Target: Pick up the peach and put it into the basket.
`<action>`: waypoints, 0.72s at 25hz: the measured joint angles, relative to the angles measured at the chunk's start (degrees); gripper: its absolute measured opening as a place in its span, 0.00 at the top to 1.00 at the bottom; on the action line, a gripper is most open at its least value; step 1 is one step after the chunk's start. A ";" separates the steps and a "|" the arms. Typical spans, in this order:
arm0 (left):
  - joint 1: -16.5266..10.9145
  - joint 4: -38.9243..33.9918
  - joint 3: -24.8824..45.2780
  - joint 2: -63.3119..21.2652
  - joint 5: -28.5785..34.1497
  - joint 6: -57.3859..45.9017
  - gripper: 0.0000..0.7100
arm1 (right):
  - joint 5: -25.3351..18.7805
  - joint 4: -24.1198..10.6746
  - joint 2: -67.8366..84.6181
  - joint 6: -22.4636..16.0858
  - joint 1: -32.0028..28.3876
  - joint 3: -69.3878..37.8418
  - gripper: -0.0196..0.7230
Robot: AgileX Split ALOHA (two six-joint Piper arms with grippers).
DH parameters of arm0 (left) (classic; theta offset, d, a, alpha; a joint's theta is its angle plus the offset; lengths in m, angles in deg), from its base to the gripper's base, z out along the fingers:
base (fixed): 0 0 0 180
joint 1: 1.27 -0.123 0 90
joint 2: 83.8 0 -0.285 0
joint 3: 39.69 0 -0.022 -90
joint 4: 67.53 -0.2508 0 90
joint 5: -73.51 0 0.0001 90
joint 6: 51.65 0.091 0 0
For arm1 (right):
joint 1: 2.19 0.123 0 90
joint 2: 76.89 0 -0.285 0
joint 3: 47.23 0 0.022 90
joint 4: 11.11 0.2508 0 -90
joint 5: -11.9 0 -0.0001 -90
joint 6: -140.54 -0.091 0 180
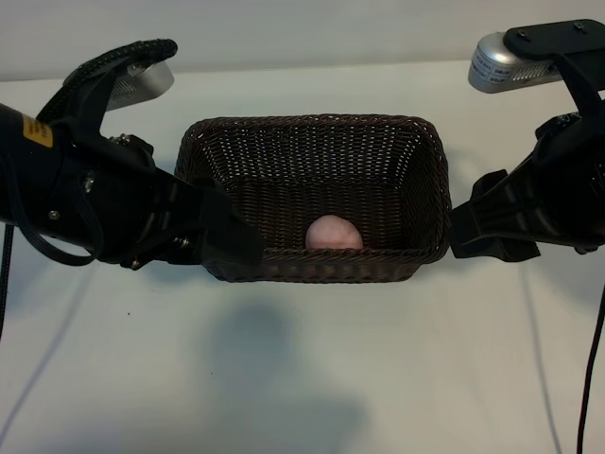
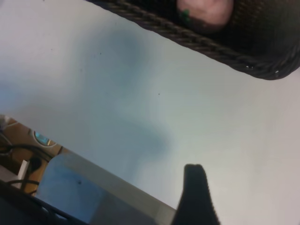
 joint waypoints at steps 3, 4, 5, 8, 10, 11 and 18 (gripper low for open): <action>0.00 0.00 0.00 0.00 0.00 0.00 0.17 | 0.00 0.06 0.00 0.00 0.00 0.00 0.28; 0.00 0.00 0.00 0.00 0.00 0.00 0.17 | -0.06 0.06 0.00 0.00 0.00 0.00 0.28; 0.00 0.00 0.00 0.00 0.00 0.00 0.17 | -0.06 0.12 0.00 0.00 0.00 0.00 0.28; 0.00 0.00 0.00 0.00 0.00 0.00 0.17 | -0.06 0.61 0.00 0.00 0.00 0.00 0.28; 0.00 0.00 0.00 0.00 0.00 0.00 0.17 | 0.00 0.80 0.00 0.00 0.00 0.00 0.28; 0.00 0.00 0.00 0.00 0.00 0.00 0.17 | 0.00 0.92 0.00 0.00 0.00 0.00 0.28; 0.00 0.00 0.00 0.00 0.00 0.00 0.17 | 0.68 2.66 0.00 -0.32 0.00 0.00 0.28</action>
